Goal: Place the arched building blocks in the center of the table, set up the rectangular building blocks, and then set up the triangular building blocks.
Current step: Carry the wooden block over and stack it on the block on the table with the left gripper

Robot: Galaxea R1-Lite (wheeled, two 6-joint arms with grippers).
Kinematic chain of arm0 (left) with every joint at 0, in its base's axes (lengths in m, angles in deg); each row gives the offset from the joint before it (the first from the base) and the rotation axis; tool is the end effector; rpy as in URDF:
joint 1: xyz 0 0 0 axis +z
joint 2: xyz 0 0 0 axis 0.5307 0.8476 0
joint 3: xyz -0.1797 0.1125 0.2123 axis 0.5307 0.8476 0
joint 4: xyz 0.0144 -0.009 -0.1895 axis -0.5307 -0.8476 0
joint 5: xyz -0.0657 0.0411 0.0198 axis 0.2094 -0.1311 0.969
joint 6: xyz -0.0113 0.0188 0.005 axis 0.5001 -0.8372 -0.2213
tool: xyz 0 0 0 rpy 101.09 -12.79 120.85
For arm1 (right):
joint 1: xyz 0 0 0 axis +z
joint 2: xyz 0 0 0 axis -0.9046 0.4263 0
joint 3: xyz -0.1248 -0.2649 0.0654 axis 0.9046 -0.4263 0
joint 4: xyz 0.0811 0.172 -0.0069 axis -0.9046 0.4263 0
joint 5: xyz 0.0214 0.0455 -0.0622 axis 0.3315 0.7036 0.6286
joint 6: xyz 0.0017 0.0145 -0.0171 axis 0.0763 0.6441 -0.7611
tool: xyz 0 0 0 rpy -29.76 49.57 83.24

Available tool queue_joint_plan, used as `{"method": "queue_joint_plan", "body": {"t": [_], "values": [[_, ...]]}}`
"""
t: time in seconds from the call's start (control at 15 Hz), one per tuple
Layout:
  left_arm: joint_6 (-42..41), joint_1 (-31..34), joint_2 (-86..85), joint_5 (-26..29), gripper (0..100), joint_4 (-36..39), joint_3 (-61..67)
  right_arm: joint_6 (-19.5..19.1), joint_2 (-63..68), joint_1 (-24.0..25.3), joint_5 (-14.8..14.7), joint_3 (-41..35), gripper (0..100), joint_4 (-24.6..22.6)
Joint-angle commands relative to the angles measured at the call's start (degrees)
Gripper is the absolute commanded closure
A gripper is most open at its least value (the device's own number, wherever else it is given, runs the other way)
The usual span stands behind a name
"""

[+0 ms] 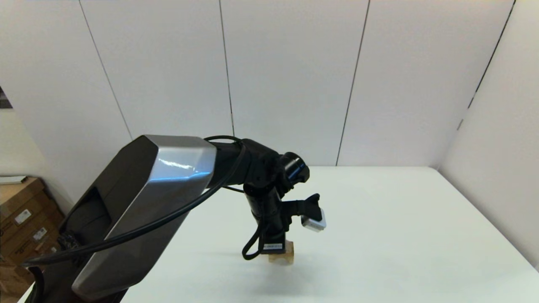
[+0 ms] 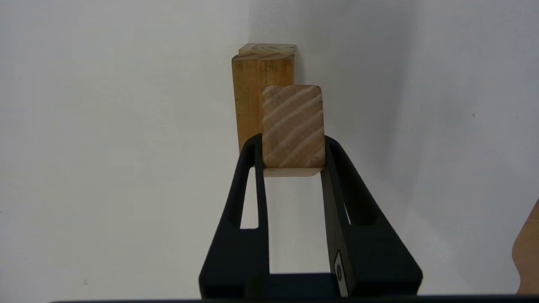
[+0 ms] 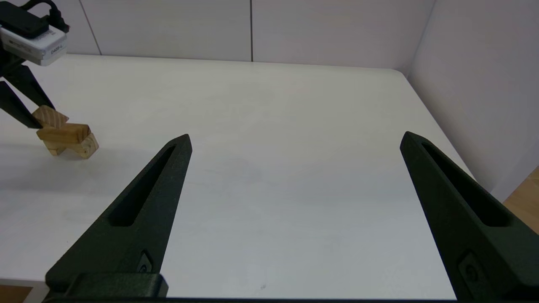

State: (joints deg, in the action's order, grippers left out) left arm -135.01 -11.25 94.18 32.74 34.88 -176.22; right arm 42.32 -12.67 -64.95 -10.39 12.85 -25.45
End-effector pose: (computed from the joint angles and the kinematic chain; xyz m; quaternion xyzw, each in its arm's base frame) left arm 0.3181 -0.3033 0.0867 0.4771 0.4005 -0.5464 0.5598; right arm -0.0230 0.0006 0.0752 -0.0149 0.0006 0.0113 0.9998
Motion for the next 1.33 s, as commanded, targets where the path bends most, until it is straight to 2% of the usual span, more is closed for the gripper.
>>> {"method": "queue_joint_plan", "body": {"t": [0.07, 1.33], "values": [[-0.3, 0.1, 0.7, -0.2, 100, 0.0, 0.0, -0.1, 0.0, 0.0, 0.0, -0.1, 0, 0.0], [-0.2, 0.1, 0.9, -1.9, 100, 0.8, -0.1, -0.1, 0.0, 0.0, 0.0, -0.1, 0, 0.0]]}}
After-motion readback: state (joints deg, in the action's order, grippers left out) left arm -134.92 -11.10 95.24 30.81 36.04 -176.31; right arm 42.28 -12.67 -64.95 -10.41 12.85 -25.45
